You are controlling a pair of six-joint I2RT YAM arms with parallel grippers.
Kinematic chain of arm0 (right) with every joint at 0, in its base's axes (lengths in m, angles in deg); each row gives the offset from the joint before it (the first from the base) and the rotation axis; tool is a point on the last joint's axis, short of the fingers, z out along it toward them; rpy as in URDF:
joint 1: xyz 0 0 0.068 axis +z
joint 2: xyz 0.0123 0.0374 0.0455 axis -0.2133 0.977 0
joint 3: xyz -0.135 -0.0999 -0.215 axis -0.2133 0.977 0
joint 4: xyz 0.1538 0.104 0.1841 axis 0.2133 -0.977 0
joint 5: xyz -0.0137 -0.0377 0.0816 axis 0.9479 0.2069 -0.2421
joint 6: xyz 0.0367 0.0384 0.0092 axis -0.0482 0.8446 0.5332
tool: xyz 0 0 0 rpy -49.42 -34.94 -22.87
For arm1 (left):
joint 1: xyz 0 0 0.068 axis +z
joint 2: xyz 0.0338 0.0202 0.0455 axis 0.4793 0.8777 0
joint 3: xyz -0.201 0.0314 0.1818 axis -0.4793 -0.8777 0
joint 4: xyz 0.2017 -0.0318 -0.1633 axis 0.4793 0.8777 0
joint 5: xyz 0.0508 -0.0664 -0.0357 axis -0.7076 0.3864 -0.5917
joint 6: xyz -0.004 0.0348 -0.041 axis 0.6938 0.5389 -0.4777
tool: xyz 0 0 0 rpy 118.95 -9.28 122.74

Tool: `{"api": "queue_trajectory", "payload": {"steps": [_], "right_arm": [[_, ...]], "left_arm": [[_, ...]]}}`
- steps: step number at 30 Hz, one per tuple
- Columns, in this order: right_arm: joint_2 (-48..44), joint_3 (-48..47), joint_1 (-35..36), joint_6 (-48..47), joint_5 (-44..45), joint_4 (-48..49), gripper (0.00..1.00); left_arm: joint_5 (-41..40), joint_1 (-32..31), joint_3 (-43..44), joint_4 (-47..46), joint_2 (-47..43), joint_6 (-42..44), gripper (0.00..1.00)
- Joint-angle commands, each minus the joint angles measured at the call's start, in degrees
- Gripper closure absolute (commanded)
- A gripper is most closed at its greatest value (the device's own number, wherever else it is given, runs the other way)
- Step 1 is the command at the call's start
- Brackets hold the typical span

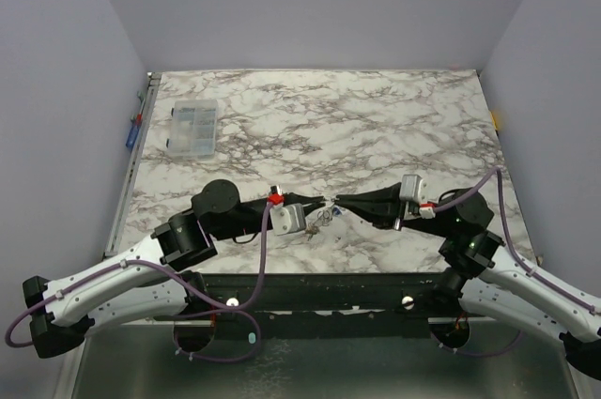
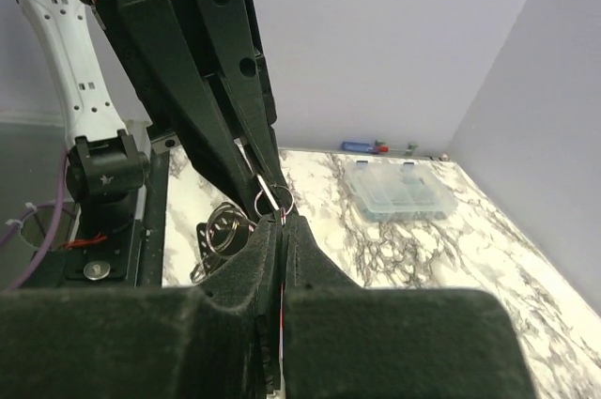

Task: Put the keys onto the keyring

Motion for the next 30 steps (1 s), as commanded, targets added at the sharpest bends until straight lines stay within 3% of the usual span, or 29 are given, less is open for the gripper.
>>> {"api": "queue_trajectory", "payload": {"steps": [1, 8, 11, 15, 30], "right_arm": [[-1.9, 1.0, -0.1, 0.7, 4.3, 1.8, 0.96], [-2.5, 1.3, -0.1, 1.0, 4.6, 0.9, 0.87], [-2.5, 1.2, -0.1, 0.8, 4.7, 0.0, 0.63], [-2.7, 1.0, -0.1, 0.5, 4.9, -1.6, 0.47], [-3.0, 0.4, -0.1, -1.1, 6.3, -6.9, 0.31]], "left_arm": [[-2.7, -0.2, 3.1, 5.8, -0.7, 2.5, 1.00], [-3.2, -0.2, 5.8, 9.5, 0.5, 4.5, 1.00], [-3.7, -0.2, 6.8, 11.0, 1.2, 5.3, 1.00], [-4.6, -0.2, 7.5, 12.3, 1.9, 6.1, 1.00], [-13.3, -0.2, 10.9, 13.8, 10.1, 2.7, 1.00]]}}
